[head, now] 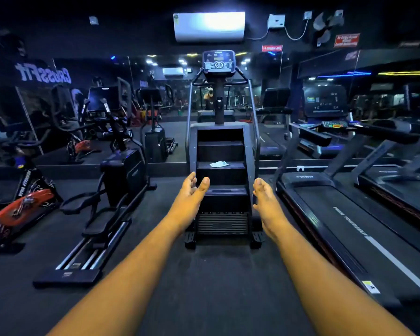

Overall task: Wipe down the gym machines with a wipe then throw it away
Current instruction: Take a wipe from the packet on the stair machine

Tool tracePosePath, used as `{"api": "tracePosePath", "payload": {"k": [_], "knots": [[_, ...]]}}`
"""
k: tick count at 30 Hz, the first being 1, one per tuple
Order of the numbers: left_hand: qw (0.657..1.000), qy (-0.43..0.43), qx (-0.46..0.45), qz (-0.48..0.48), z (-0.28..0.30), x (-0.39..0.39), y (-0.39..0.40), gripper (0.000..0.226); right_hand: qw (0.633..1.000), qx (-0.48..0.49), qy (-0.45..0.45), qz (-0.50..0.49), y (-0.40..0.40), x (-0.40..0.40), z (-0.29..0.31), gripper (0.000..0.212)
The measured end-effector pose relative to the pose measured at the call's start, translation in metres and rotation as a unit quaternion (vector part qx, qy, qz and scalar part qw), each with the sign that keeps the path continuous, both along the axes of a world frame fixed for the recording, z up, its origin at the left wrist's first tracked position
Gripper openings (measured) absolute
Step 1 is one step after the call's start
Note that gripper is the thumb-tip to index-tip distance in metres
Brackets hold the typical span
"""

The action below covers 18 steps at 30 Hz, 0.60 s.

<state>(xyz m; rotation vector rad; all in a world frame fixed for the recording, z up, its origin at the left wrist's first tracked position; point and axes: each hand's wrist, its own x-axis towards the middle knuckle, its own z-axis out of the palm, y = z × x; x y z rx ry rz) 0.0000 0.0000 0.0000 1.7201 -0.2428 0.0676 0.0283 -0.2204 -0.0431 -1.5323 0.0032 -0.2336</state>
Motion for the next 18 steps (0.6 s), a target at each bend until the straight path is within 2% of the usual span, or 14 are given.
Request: {"api": "tracePosePath", "payload": {"k": [5,15,18], "knots": [[1.000,0.014,0.020,0.000,-0.031,0.123,-0.020,0.099,1.000,-0.019,0.014,0.008,-0.019,0.117,-0.025,0.103],[0.996,0.048,0.074,0.022,-0.079,0.382,-0.057,0.108,0.996,-0.034,0.079,0.032,-0.061,0.380,-0.054,0.093],[0.995,0.054,0.084,0.019,-0.098,0.463,-0.059,0.107,0.996,-0.032,0.086,0.024,-0.063,0.460,-0.068,0.078]]}}
